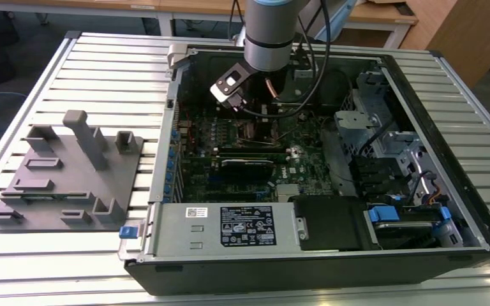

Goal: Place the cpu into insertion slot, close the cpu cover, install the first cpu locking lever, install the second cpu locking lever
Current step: 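Place the cpu into insertion slot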

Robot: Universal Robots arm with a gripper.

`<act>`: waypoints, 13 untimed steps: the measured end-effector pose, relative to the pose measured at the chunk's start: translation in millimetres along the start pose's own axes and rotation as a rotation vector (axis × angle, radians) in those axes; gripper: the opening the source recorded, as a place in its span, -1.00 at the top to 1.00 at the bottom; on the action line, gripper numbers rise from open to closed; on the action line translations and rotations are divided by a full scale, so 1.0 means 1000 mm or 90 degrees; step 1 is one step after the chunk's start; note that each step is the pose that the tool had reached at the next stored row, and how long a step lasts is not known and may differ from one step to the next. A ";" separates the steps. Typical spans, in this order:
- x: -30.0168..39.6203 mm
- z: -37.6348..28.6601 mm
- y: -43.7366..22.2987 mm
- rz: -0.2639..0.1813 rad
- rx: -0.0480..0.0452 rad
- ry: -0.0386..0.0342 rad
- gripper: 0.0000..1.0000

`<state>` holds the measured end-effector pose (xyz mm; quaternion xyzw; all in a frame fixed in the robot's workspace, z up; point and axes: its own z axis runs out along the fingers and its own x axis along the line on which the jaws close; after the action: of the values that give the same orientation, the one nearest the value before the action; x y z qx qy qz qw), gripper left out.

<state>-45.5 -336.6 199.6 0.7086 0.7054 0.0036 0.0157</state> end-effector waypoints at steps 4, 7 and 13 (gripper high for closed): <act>0.0001 0.0008 0.0000 0.000 -0.0001 0.0002 -0.08; 0.0000 0.0014 -0.0001 0.000 0.0000 -0.0001 -0.08; 0.0003 0.0019 -0.0008 0.000 -0.0001 0.0001 -0.08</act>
<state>-46.3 -336.3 197.7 0.7088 0.7053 0.0037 0.0157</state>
